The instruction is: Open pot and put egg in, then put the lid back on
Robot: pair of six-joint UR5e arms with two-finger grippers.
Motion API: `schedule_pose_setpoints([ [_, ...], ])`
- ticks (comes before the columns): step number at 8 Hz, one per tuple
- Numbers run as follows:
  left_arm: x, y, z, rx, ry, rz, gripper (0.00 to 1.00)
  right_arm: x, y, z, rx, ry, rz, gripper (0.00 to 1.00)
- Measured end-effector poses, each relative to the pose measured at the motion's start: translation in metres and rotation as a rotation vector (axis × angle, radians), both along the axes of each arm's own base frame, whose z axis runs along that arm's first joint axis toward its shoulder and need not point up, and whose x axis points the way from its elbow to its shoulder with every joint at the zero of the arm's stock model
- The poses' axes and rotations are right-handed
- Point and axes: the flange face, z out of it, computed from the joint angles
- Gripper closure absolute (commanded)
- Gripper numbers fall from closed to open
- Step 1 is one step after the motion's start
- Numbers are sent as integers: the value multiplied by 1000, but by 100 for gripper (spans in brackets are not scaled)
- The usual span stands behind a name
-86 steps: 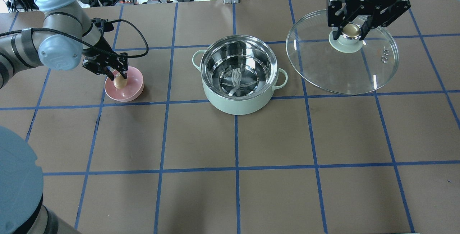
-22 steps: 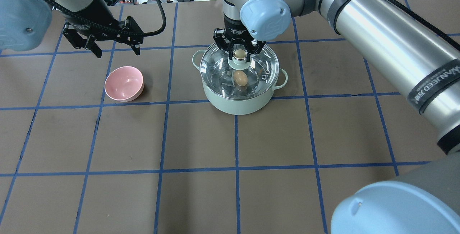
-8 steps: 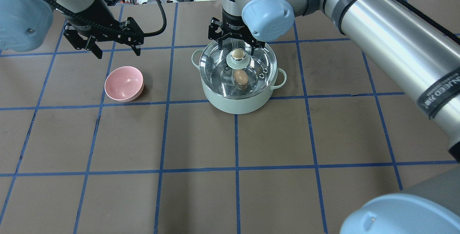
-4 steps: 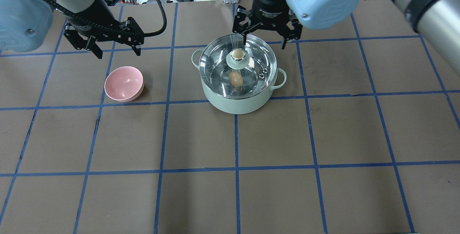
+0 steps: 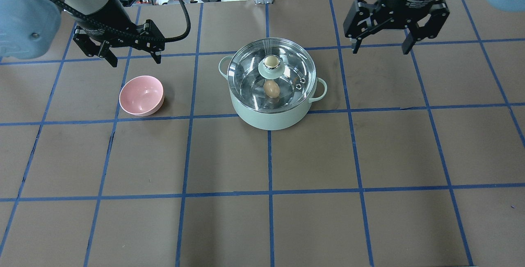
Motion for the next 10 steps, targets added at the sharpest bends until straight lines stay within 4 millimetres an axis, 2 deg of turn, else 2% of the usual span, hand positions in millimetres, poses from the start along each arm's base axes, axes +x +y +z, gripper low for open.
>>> schedule_pose_setpoints([
  [1,0,0,0,0,0,-1,0,-12,7,6,0,-1,21,0],
  [3,0,0,0,0,-1,-2,0,-19,15,8,-5,-2,37,0],
  [10,0,1,0,2,-3,-3,0,-19,17,8,-9,2,50,0],
])
